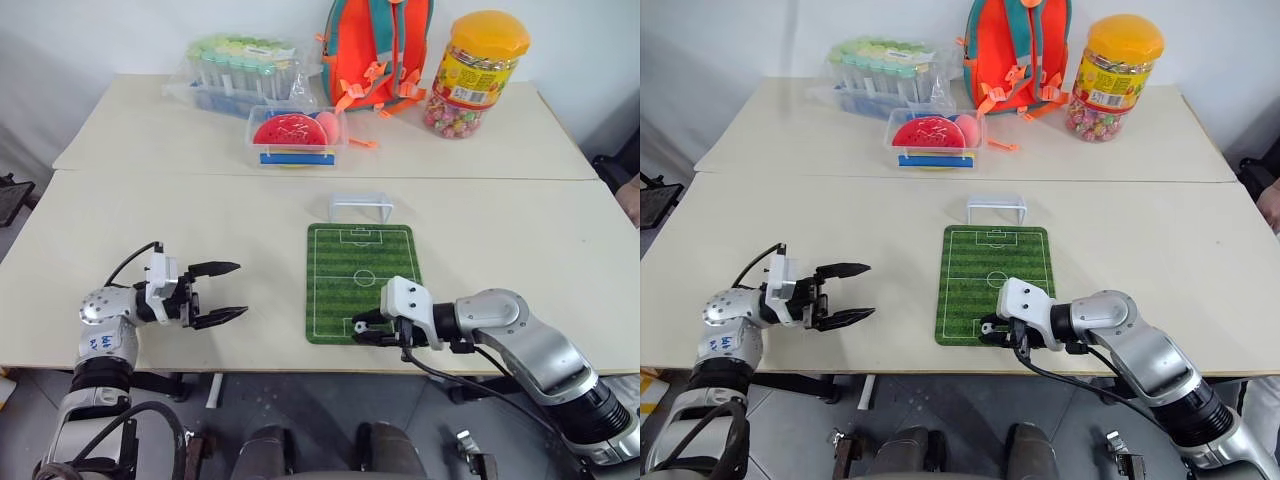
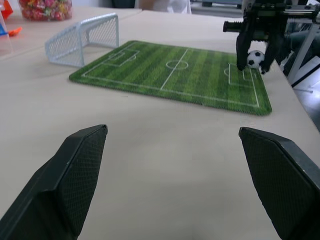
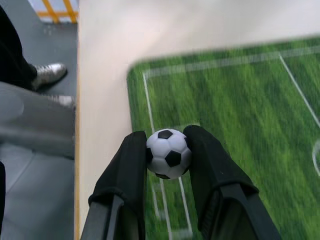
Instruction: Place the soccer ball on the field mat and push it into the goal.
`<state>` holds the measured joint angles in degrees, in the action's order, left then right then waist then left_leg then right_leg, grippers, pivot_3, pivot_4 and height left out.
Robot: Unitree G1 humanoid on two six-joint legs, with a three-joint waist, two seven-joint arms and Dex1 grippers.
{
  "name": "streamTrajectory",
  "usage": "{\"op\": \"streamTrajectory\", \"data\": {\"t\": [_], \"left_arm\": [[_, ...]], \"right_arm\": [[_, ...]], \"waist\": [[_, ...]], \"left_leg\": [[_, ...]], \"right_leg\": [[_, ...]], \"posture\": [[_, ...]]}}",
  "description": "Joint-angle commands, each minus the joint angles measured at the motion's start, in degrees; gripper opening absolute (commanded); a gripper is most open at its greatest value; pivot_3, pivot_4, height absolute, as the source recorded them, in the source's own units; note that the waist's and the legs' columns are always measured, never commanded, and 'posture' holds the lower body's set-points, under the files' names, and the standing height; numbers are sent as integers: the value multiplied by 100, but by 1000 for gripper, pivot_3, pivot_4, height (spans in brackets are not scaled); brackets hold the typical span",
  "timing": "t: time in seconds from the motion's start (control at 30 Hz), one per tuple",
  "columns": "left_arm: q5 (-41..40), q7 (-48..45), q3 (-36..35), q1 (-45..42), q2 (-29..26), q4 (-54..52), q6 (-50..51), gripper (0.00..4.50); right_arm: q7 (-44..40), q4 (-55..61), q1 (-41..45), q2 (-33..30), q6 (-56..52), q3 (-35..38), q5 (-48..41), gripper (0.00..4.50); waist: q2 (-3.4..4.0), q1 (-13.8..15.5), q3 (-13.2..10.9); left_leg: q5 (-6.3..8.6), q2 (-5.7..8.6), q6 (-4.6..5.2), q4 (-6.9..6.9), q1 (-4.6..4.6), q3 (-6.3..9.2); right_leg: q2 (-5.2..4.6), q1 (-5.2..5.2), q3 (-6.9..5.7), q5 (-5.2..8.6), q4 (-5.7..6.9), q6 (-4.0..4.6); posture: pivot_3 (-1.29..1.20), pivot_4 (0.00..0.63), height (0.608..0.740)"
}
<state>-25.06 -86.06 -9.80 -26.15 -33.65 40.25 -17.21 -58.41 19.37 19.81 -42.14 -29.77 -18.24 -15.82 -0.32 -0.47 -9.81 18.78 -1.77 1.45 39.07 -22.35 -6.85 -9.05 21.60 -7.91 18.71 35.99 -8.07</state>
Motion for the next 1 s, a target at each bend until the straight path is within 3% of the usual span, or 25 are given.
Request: {"op": "streamTrajectory", "data": {"t": [0.03,0.5,0.8,1.0], "left_arm": [[-175,-490,-63,179,-129,-285,-14,4500],[-268,-191,-52,388,-85,-738,213,4500],[-230,-177,-52,269,-78,-606,196,4500],[-220,-164,-43,209,-43,-565,184,4500]], "right_arm": [[-124,-130,86,27,233,58,44,845],[-344,-477,12,-16,417,-12,241,845],[-351,-488,103,75,413,48,260,3728],[-367,-334,161,70,349,110,199,3728]], "waist": [[0,3,0],[-1,21,0],[-1,20,0],[-1,20,0]], "left_leg": [[0,-1,0,0,0,1],[1,1,0,1,0,1],[1,0,0,1,1,0],[1,0,0,2,0,0]], "right_leg": [[0,0,0,0,0,0],[-1,-1,1,0,0,0],[-1,-1,1,0,0,0],[-1,-1,1,0,0,0]], "posture": [[0,150,740],[0,150,740],[0,150,740],[0,150,740]]}}
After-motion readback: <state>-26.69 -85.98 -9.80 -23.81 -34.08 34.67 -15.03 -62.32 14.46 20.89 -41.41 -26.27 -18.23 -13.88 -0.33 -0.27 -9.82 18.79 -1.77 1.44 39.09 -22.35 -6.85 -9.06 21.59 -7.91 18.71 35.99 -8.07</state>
